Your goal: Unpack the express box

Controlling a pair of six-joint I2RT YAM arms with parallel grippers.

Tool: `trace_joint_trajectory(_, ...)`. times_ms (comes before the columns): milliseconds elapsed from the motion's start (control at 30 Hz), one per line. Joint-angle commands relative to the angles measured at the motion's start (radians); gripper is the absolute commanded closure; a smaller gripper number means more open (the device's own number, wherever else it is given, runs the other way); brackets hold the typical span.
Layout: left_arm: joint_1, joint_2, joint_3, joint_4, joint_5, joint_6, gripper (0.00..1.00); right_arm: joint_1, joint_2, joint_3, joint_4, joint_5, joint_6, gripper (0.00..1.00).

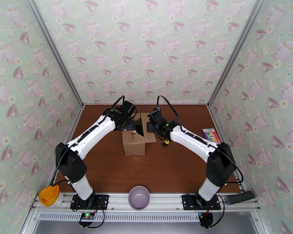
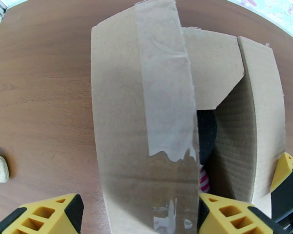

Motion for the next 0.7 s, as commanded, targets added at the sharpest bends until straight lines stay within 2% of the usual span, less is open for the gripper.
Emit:
trace_joint_trajectory(0, 0.01, -0.029, -0.014, -0.014, -0.035, 0.014, 0.22, 0.008, 0.004, 0.038, -0.024, 0.029, -0.02, 0.3)
trace_joint_trajectory(667, 0.057, -0.139, -0.097, 0.02, -0.033, 0.007, 0.22, 0.018, 0.044, 0.033, -0.045, 0.074, -0.021, 0.3)
